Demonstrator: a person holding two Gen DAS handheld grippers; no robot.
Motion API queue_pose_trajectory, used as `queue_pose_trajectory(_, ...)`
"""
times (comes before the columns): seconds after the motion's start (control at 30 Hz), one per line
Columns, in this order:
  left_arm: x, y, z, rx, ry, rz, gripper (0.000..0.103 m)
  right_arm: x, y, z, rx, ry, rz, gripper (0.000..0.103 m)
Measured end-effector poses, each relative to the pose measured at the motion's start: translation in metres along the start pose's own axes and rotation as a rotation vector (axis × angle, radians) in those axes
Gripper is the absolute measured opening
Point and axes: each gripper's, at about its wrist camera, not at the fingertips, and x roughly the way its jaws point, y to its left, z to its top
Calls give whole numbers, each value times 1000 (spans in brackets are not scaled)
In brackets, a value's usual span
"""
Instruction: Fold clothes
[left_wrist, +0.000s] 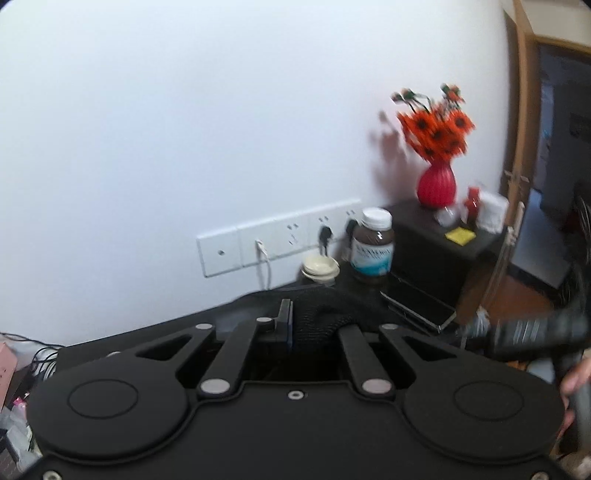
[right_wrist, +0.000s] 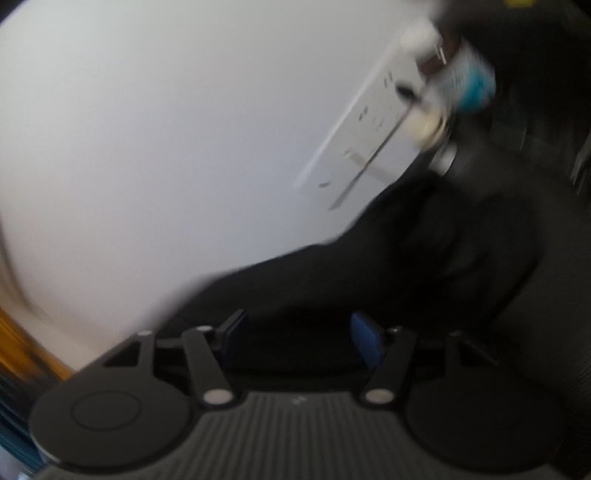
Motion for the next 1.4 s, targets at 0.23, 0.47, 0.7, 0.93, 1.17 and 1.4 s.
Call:
queue_pose_trajectory(0.23,-8,23,-4,-99,-33,-17,4,43,24,-37,-474,174,-146,84)
queue_pose_trajectory(0.47,-17,46,-8,-193,-34,-10,4,75,36,-62,-542,384,18,87)
queue_pose_trajectory(0.7,-32,62,-12,-272,-80,-58,4,94,39,-84,-630,422,-23,75)
queue_pose_trajectory(0.93,-46,85,-32,-324,-87,-117,4,55,11,-39,-435,210,-145,8)
queue_pose_trajectory(1.17,-26,62,-58,-173,117,-340,10,-57,1,38,-175,-259,8,8)
queue_pose_trajectory(1.4,15,40,-94,-105,339,-500,10,-86,-8,52,-126,-217,161,8)
